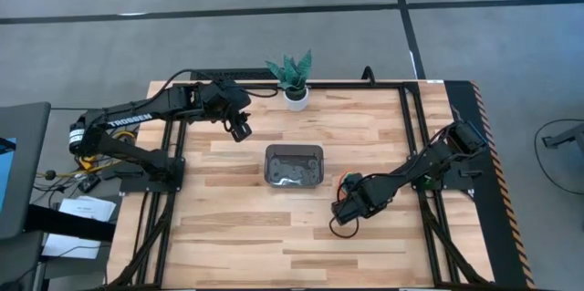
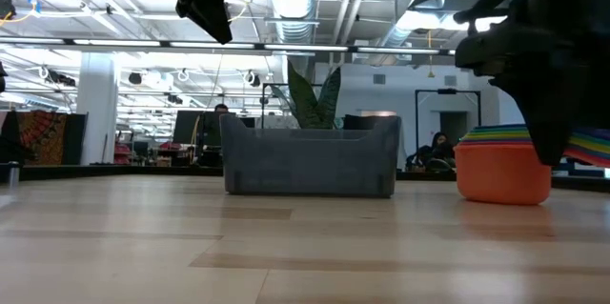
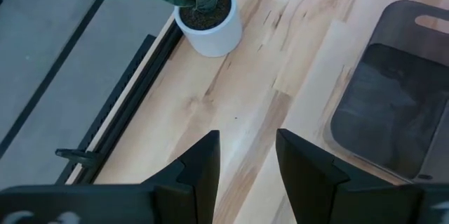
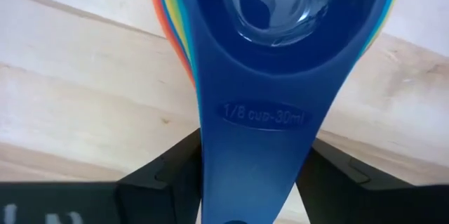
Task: Nest measuring cups in basket
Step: Put the nested measuring cups into the black bin
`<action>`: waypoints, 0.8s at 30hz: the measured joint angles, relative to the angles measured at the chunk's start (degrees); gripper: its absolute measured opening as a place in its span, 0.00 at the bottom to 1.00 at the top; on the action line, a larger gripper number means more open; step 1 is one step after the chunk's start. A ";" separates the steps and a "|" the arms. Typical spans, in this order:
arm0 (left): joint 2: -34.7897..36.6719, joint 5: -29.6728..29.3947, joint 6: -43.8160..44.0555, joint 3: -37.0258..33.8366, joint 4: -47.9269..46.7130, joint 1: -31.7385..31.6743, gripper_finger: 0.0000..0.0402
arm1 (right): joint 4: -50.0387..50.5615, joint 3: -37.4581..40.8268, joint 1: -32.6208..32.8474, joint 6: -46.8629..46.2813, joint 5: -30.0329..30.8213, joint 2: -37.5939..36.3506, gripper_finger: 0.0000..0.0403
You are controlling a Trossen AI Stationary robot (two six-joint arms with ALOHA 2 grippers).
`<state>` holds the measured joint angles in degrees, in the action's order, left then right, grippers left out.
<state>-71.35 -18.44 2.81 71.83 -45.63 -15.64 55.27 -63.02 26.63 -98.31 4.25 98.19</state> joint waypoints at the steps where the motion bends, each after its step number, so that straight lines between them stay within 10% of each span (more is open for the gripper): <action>1: 0.00 0.04 0.06 0.00 0.00 0.00 0.32 | -0.03 0.00 0.00 0.47 -0.01 0.00 0.54; 24: -0.02 0.57 2.38 -0.01 -0.28 0.00 0.32 | -2.08 1.60 0.37 1.96 -0.04 -0.55 0.42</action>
<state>-71.37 -17.87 5.19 71.82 -45.91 -15.64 53.18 -61.43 27.00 -96.34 4.21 97.64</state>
